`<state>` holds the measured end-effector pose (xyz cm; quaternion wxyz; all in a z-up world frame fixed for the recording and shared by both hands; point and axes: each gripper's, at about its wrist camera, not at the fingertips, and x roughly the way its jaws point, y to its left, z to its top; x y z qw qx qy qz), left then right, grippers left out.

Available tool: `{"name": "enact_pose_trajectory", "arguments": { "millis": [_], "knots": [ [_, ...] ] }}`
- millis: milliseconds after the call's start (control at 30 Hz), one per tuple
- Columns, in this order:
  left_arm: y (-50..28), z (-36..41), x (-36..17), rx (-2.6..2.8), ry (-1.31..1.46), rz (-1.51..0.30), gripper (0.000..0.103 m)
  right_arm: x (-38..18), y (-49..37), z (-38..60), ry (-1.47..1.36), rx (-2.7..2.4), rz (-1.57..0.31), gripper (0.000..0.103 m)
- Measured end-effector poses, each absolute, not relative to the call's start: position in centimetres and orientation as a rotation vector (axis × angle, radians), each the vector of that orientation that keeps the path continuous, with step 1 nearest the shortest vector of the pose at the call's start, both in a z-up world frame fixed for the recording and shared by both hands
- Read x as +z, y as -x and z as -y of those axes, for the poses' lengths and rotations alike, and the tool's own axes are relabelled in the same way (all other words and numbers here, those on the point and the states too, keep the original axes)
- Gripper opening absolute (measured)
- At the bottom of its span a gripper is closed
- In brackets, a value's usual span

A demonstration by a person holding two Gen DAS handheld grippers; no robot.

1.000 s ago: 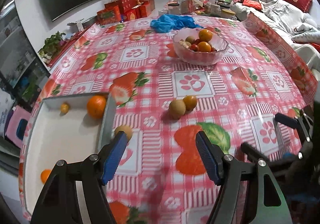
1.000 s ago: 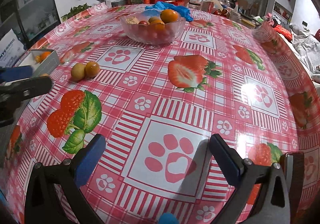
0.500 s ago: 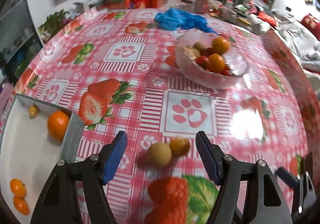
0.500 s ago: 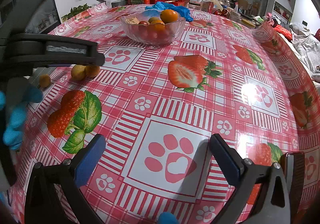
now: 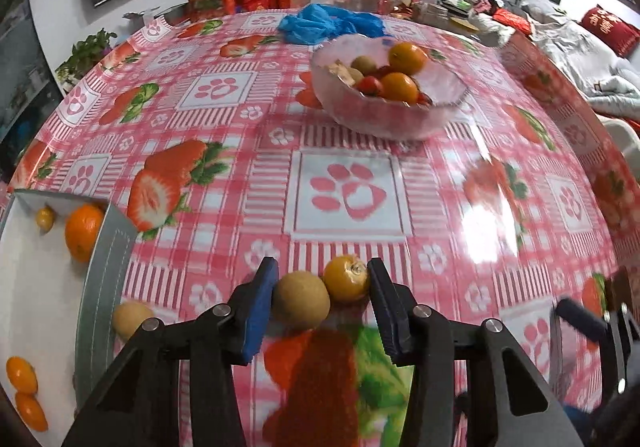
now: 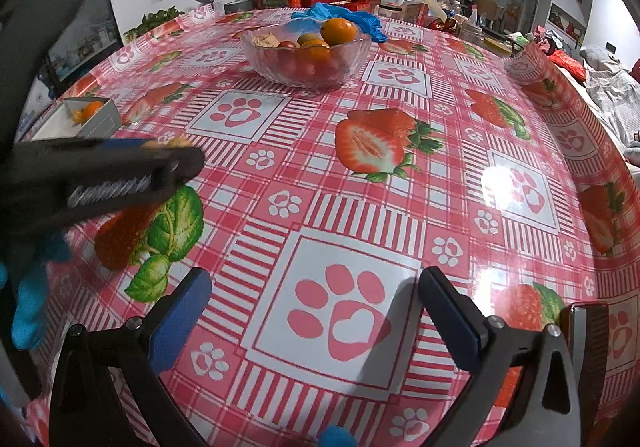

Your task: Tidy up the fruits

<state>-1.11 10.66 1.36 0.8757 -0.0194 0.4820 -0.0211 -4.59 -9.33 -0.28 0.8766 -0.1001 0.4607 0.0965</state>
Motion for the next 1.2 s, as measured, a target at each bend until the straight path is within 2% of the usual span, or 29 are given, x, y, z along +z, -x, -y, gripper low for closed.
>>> {"name": "enact_pose_trajectory", "arguments": {
  "millis": [633,700,733,767,1200],
  "knots": [
    [12.7,-10.9,1.2,-0.096,-0.022,-0.970,0.048,-0.2,7.2,11.4,0.194,0.178,-0.974,0.103],
    [13.0,-10.9,1.1,-0.088,-0.040,-0.960,0.062,-0.2,7.3,11.5,0.193,0.179,-0.964,0.103],
    [13.1,-11.1,1.1,-0.072,-0.040,-0.956,0.081,-0.2,7.3,11.4,0.193,0.179,-0.964,0.103],
    [13.4,-11.4,1.2,-0.064,-0.033,-0.940,0.085,-0.2,7.3,11.5,0.194,0.179,-0.963,0.103],
    [15.1,-12.9,0.3,-0.084,-0.015,-0.894,0.086,-0.2,7.3,11.5,0.192,0.178,-0.963,0.103]
  ]
}}
